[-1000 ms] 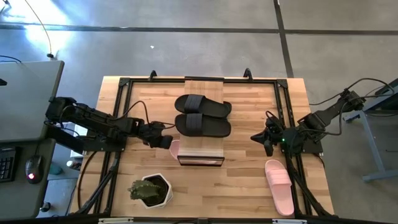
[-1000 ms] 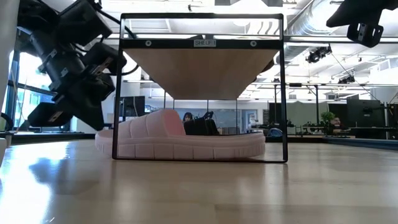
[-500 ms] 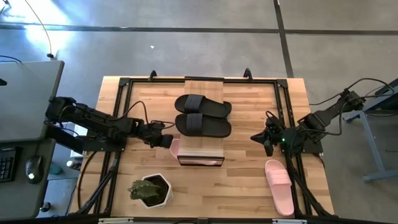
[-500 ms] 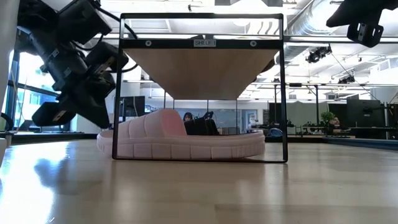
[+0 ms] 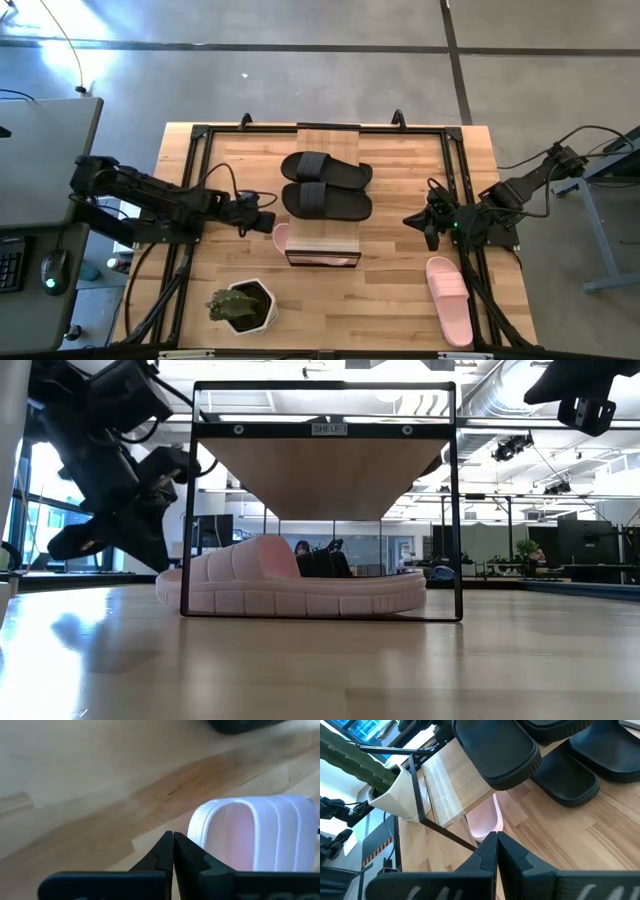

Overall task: Pick and place slides into the shelf
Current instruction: Put the pink slipper under the shelf

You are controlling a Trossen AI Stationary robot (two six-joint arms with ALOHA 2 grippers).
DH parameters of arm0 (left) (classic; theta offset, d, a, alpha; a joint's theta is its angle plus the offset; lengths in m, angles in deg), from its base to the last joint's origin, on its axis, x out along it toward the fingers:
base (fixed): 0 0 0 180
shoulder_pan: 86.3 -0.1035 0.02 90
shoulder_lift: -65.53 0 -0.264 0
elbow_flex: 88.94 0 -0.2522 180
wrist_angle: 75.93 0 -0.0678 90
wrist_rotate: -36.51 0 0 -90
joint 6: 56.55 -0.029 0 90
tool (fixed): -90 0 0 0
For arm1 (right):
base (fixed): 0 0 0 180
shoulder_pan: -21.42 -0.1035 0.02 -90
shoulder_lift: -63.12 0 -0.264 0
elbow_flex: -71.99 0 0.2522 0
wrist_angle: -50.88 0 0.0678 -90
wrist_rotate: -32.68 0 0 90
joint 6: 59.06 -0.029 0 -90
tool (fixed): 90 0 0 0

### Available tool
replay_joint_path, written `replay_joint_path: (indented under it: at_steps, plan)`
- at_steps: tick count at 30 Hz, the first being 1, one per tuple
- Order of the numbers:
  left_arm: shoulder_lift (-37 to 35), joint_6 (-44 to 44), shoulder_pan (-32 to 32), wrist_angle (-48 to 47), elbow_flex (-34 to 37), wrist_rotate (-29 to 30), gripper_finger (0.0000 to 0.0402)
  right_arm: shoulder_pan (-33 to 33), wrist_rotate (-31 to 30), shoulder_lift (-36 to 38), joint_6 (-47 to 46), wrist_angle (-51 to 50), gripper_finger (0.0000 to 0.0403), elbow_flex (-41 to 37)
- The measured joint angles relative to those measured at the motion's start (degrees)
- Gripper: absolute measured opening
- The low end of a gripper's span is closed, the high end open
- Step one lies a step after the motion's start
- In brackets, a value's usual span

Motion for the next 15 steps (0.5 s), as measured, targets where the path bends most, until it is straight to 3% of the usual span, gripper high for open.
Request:
replay_joint_path:
  at_steps: [15]
  plan:
    - [7.9, 2.7, 1.4, 12.2, 0.0, -5.0, 0.0000, 0.0, -0.5, 0.0, 0.0, -0.1, 0.0000, 0.0]
